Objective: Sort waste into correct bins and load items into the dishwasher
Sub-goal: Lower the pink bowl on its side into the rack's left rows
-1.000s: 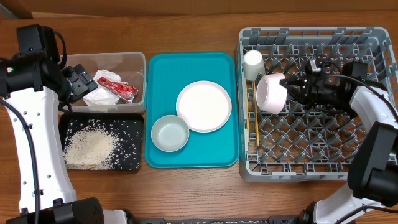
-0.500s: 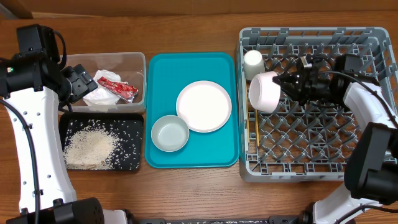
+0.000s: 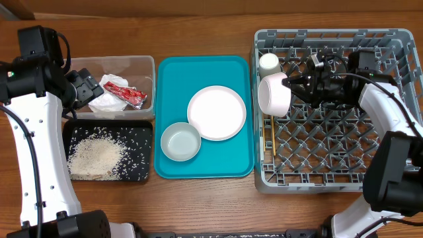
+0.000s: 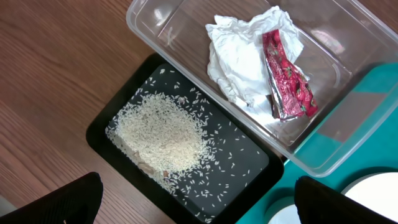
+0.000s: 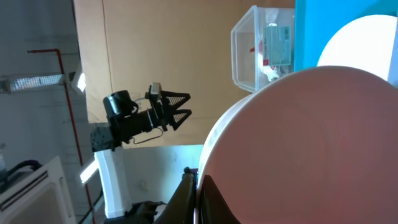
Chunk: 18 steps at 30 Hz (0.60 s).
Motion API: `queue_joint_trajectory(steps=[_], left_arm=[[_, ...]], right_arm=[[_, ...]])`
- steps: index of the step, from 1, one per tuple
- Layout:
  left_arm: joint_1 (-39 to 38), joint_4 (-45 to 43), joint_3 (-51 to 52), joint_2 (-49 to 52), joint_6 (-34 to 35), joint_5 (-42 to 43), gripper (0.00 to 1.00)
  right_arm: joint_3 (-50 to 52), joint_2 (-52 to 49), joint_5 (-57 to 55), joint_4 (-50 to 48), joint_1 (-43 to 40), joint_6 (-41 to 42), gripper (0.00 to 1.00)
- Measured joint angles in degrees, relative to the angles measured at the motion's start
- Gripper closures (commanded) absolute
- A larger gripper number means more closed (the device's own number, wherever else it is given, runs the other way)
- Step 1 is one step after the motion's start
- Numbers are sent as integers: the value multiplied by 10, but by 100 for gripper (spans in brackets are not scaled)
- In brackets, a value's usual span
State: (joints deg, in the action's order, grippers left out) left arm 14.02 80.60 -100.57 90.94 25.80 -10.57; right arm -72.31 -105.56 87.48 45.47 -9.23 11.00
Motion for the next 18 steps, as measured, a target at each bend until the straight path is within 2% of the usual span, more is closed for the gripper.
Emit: queue_joint_trajectory(steps=[8, 15, 18], left_arm=[[0, 0, 0, 0, 0, 0, 0], [0, 0, 0, 0, 0, 0, 0], [0, 0, 0, 0, 0, 0, 0]], right_arm=[[38, 0, -20, -46, -3, -12, 95], [45, 0, -58, -45, -17, -17, 68], [46, 0, -65, -40, -30, -18, 64]])
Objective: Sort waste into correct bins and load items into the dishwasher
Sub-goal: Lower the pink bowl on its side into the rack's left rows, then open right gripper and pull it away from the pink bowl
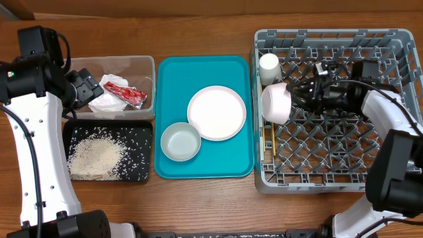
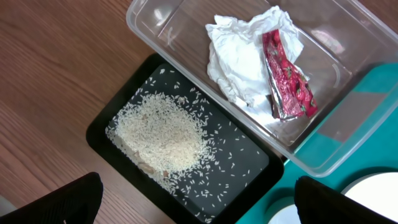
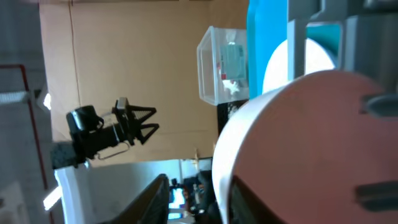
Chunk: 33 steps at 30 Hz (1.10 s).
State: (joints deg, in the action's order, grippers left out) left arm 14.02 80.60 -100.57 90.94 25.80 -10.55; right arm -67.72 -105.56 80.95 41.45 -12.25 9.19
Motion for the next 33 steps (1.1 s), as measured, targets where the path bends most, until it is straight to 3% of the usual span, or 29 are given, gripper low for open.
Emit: queue_joint_trajectory(steps=[11, 17, 27, 33], left_arm=[[0, 0, 0, 0, 0, 0, 0], [0, 0, 0, 0, 0, 0, 0], [0, 0, 0, 0, 0, 0, 0], [0, 0, 0, 0, 0, 0, 0]], right_arm=[[-4, 0, -9, 22, -96, 0, 52], [-10, 16, -105, 66, -126, -1, 52], [-30, 191, -341, 135, -105, -1, 53], [-51, 338, -445, 156, 7, -2, 53]])
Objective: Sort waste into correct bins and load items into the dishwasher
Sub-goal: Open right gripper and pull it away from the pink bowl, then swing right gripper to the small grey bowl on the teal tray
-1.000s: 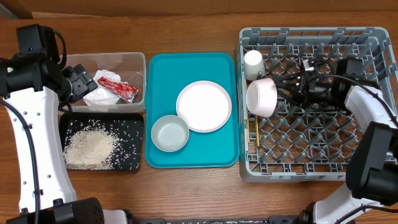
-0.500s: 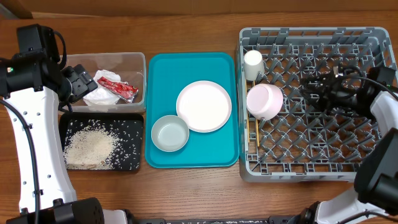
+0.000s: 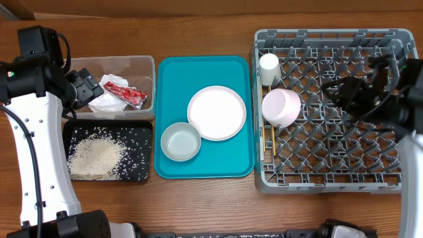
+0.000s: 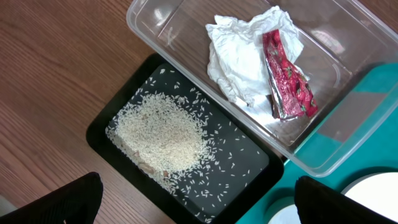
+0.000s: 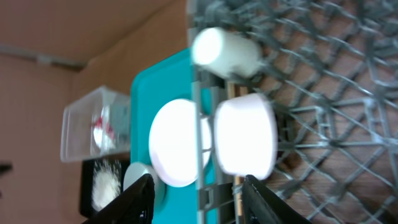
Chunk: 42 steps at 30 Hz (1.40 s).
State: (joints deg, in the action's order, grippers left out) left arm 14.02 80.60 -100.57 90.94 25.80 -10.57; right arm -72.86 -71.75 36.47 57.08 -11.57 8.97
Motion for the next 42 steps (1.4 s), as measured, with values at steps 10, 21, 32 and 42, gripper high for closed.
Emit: queue_joint_trajectory(steps=[10, 21, 32, 42], left_arm=[[0, 0, 0, 0, 0, 0, 0], [0, 0, 0, 0, 0, 0, 0], [0, 0, 0, 0, 0, 0, 0], [0, 0, 0, 0, 0, 0, 0]], right_arm=[[-1, 50, -117, -23, 372, 42, 56], [-2, -172, -256, -197, 687, 110, 54], [-2, -348, -344, -276, 739, 116, 53], [-2, -353, -400, -305, 739, 116, 53]])
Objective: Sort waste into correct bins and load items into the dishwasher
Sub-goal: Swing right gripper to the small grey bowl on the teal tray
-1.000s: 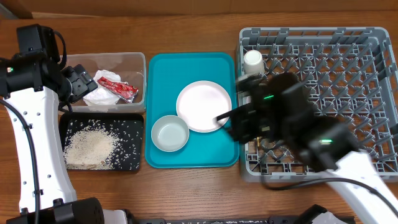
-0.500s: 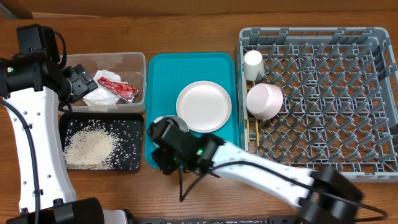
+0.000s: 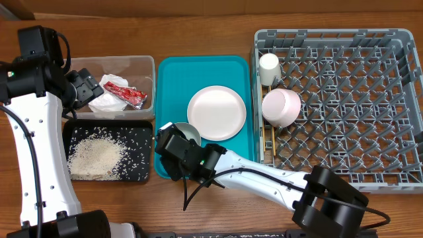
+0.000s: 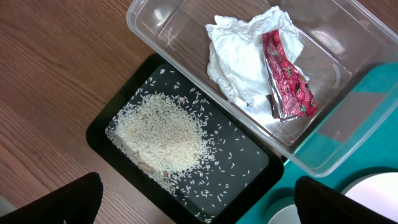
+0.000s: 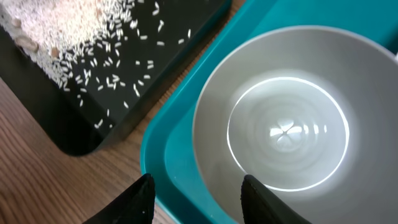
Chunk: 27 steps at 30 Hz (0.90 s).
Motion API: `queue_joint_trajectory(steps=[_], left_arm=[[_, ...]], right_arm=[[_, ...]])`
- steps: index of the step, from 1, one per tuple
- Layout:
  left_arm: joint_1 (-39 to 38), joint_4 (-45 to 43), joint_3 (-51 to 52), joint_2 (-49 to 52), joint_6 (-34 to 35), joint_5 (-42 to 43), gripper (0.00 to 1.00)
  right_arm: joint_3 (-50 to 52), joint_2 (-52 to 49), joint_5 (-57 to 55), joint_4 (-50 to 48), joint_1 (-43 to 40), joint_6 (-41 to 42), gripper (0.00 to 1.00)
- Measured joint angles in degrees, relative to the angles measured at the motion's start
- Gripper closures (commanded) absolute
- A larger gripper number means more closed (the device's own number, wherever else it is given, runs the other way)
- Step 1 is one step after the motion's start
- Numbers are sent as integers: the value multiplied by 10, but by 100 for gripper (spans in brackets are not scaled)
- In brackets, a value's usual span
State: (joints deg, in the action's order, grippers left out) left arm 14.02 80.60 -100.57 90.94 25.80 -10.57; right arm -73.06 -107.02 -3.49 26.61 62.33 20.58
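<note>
A grey bowl (image 5: 283,130) sits at the front left of the teal tray (image 3: 198,69), next to a white plate (image 3: 217,112). My right gripper (image 5: 198,202) hovers open just above the bowl's near-left rim, one finger over the tray's edge and the other over the bowl. In the overhead view, the right gripper (image 3: 173,147) covers part of the bowl. A pink bowl (image 3: 281,108) lies tilted in the grey dish rack (image 3: 344,165) beside a white cup (image 3: 269,66). The left gripper (image 4: 199,205) hangs open and empty, high over the bins.
A clear bin (image 4: 186,25) holds a crumpled tissue (image 4: 239,56) and a red wrapper (image 4: 287,78). In front of it lies a black tray (image 4: 249,174) with spilled rice (image 4: 161,134). A yellow stick (image 3: 268,142) lies along the rack's left side.
My right gripper was open over the right part of the rack; now it is open over the grey bowl on the tray. The pink bowl stays in the rack. The left arm is unchanged.
First my right gripper held the pink bowl above the rack's left side. Then the bowl was lower, against the rack. After that it lay in the rack with the gripper open and away. Now the gripper is over the grey bowl.
</note>
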Motion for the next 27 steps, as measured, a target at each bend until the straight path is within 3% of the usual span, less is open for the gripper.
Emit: queue_joint_trajectory(steps=[7, 12, 27], left_arm=[[0, 0, 0, 0, 0, 0, 0], [0, 0, 0, 0, 0, 0, 0], [0, 0, 0, 0, 0, 0, 0]], right_arm=[[1, 0, -32, 0, -2, 0, 53], [3, 0, -41, 9, -21, 26, 87], [4, 0, -28, 42, -61, 77, 92]])
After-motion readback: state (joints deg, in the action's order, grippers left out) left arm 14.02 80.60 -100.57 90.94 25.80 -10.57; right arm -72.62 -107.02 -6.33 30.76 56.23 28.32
